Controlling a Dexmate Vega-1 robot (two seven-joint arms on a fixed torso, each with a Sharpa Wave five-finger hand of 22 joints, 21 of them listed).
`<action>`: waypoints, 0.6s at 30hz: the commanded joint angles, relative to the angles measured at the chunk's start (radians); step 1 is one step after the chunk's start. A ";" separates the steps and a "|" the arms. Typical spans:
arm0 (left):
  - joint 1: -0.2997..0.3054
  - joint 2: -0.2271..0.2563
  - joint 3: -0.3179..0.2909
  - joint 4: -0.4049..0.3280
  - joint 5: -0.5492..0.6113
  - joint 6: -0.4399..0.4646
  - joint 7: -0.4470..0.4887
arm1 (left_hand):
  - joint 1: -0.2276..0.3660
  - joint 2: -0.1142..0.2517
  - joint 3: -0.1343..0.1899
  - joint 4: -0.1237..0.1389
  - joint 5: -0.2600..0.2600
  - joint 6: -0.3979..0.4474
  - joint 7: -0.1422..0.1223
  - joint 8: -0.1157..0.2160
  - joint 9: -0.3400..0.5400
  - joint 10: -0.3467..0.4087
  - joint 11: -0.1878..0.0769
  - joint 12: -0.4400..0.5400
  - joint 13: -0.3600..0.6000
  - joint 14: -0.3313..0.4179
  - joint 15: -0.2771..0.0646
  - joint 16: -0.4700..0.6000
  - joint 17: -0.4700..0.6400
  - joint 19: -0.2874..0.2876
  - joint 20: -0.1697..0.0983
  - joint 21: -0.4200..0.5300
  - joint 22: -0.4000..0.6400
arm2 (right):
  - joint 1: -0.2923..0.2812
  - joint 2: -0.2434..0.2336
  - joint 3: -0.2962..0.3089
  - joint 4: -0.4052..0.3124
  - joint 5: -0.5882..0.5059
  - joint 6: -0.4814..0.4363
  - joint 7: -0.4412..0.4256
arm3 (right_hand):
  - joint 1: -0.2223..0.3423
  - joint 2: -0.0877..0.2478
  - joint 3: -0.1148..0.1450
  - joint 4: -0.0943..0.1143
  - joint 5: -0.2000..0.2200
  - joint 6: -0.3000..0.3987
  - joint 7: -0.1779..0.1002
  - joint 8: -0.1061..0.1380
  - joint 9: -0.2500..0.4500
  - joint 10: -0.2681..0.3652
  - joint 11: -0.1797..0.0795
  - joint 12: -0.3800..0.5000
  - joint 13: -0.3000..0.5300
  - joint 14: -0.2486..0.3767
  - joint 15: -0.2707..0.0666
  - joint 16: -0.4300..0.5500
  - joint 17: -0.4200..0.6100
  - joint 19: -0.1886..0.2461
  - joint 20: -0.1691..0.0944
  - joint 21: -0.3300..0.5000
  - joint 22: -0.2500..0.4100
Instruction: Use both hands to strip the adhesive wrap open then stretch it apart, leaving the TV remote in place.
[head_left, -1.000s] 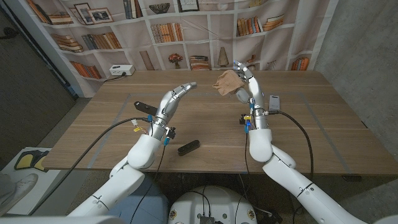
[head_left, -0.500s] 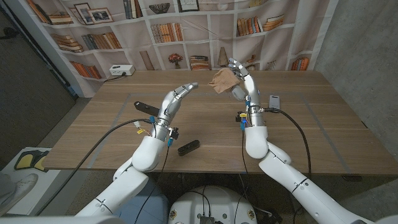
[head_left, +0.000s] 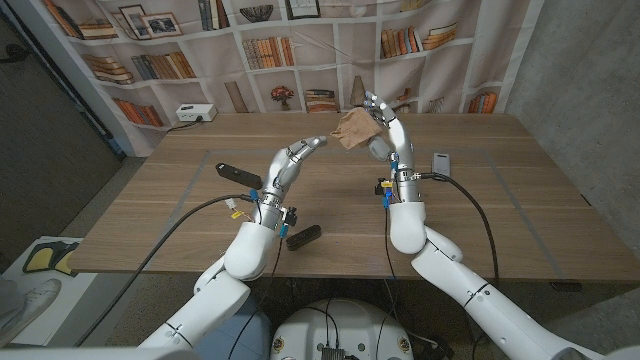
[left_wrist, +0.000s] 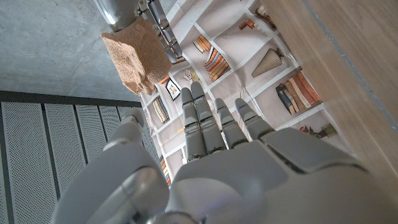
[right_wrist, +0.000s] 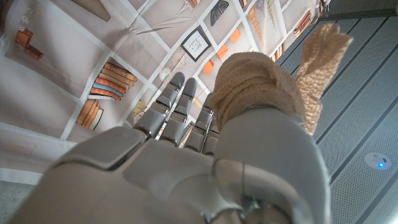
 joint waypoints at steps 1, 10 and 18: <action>-0.015 -0.038 0.025 0.013 0.011 -0.009 0.030 | 0.014 0.001 0.002 -0.004 -0.005 -0.006 0.001 -0.005 0.002 0.000 -0.005 -0.003 0.003 -0.005 -0.002 -0.001 0.002 -0.007 0.005 -0.003 0.002 | -0.003 0.014 -0.016 -0.008 -0.018 -0.001 -0.019 | -0.007 0.007 0.000 -0.003 -0.002 -0.005 -0.004 0.003 0.000 0.004 0.003 -0.010 0.000 -0.007 -0.165 -0.002 0.001 -0.011 0.002 -0.004 0.001; -0.023 -0.038 0.036 0.012 0.016 -0.017 0.021 | 0.039 0.005 0.003 -0.006 -0.003 0.012 -0.003 -0.001 0.003 0.029 -0.010 0.004 0.010 0.027 -0.007 0.012 0.003 -0.007 0.007 -0.003 0.002 | 0.000 0.016 -0.021 -0.007 -0.016 -0.005 -0.014 | -0.014 0.010 -0.003 -0.002 -0.002 -0.013 -0.008 0.001 0.001 -0.001 -0.001 -0.022 -0.003 -0.027 -0.163 -0.005 0.002 -0.025 -0.001 -0.011 0.001; -0.021 -0.034 0.042 0.001 0.023 -0.024 0.015 | 0.048 -0.008 -0.007 -0.007 -0.004 0.029 -0.004 0.004 0.004 0.049 -0.024 0.011 0.019 0.043 -0.014 0.018 0.005 -0.005 0.002 -0.003 0.001 | 0.007 0.017 -0.028 0.006 -0.025 -0.010 -0.017 | -0.014 0.011 -0.004 -0.004 -0.002 -0.019 -0.010 0.000 0.001 -0.002 -0.001 -0.028 -0.004 -0.034 -0.166 -0.005 0.004 -0.029 -0.003 -0.014 0.002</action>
